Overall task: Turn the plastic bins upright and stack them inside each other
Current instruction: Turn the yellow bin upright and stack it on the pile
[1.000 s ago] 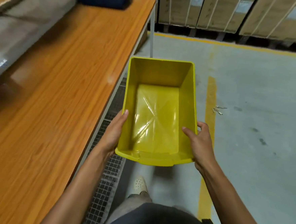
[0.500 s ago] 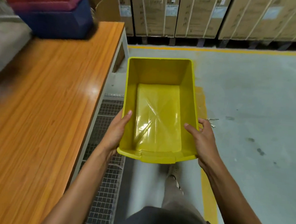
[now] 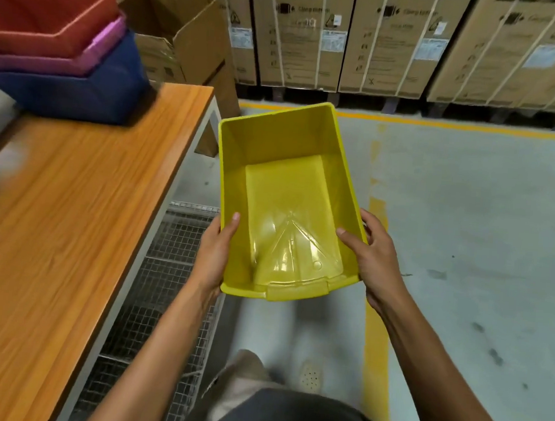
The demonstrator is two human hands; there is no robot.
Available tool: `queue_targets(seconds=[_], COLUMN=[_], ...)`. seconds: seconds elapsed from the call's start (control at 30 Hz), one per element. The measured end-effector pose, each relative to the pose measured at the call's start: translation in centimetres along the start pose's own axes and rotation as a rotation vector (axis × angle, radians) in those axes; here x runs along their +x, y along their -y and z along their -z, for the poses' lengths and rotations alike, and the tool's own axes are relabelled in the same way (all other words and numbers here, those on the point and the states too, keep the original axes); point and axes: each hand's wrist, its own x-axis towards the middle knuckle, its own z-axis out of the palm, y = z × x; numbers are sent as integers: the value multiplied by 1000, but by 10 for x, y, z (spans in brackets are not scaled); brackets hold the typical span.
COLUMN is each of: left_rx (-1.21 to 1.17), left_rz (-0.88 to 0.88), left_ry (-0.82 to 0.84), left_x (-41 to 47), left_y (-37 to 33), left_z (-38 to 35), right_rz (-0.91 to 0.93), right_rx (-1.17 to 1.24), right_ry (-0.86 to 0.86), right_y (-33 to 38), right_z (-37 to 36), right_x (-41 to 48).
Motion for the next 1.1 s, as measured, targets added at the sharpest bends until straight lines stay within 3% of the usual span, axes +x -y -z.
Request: queue_targets(seconds=[0.3,0.67,0.9,1.1], left_rx=[-81,-61,-115,-127], left_rz=[-89,-338,-474,-610], left_ry=[22,-75,-198,-465], left_x=[140,293,339,351], left_y=[-54,-189,-236,-282], left_z=[-2,18,36,40], right_rz=[99,291,327,360], right_rx=[8,66,127,177], right_ry=[3,117,332,617], right_y=[31,132,181,226], right_z=[-50,-146,-205,-262], right_x=[150,323,412,474])
